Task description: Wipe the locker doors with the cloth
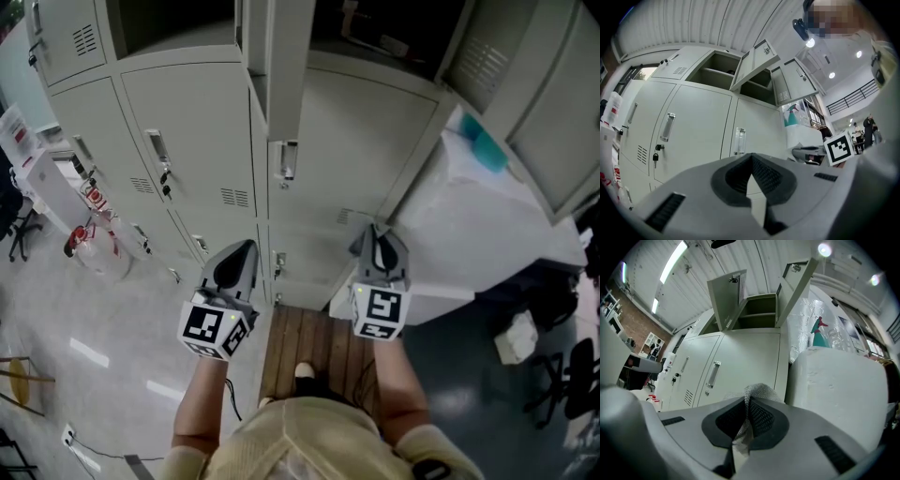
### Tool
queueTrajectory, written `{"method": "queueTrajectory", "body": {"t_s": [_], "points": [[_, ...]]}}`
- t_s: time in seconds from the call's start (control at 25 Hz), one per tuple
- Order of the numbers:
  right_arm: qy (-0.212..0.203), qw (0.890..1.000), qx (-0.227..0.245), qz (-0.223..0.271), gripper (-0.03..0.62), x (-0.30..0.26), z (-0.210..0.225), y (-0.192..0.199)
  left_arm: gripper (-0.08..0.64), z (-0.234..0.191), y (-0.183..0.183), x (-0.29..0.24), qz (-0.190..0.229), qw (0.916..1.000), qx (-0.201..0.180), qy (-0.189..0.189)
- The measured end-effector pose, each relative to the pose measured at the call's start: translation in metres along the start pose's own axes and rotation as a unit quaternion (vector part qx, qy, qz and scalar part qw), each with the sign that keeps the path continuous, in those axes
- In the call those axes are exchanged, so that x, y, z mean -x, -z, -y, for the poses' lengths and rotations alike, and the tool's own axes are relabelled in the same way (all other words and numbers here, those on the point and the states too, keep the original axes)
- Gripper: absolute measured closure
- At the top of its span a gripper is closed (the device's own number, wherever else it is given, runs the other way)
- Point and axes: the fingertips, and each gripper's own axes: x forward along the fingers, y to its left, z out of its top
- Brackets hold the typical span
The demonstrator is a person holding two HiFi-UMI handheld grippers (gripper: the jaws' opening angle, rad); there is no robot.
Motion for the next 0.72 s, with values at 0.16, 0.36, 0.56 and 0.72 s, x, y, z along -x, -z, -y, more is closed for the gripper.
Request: {"method": "queueTrajectory", "body": {"t_s": [0.16, 0.36, 0.56, 0.72], "points": [[-0.005, 1.0, -0.005, 0.009, 0.588, 0.011, -0.003, -0.007, 0.563, 0.003, -0.002, 0.007, -0.002, 1.0, -0.005, -0.001], [-0.013, 1.0, -0.009, 0.02, 0.588, 0.024, -0.009, -0.016, 0.563, 0.006, -0.005, 0.018, -0.002, 0.9999, -0.011, -0.007], [-0.021, 0.999, -0.015, 0.024, 0.588, 0.035, -0.015, -0.021, 0.563, 0.007, -0.007, 0.026, 0.001, 0.9998, -0.019, -0.009], [-0.025, 0.999, -0.022, 0.029, 0.588, 0.044, -0.018, -0.025, 0.563, 0.008, -0.011, 0.033, 0.002, 0.9997, -0.017, -0.016]]}}
